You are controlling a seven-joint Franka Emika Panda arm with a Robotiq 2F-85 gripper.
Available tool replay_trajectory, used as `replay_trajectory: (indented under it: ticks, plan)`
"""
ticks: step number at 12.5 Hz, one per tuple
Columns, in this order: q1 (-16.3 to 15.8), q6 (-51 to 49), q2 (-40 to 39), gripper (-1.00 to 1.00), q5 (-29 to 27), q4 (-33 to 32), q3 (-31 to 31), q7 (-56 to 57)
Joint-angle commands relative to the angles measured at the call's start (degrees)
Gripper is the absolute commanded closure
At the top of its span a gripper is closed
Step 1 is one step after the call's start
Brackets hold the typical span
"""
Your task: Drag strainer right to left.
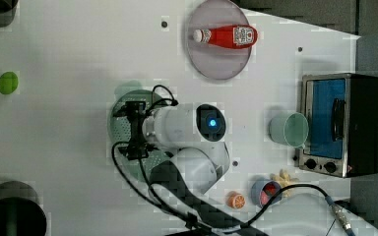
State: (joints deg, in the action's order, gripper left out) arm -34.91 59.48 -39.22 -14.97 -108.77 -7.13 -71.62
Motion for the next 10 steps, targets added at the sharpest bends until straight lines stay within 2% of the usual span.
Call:
replay_trajectory:
  ticks: [1,6,8,10]
  plan:
    - [-1.5,-0.1,0.3,-1.0,1.3,1.5,1.7,-2.4]
    - [-2.0,-1.5,1.2,-1.0,2.3,2.0,2.7,-1.2]
    - [-2.0,-3.9,5.3,-1.0,6.4,1.0,5.7,6.6]
    - [-1.7,-9.0,11.1,-1.0,6.9,0.3,9.8,14.5]
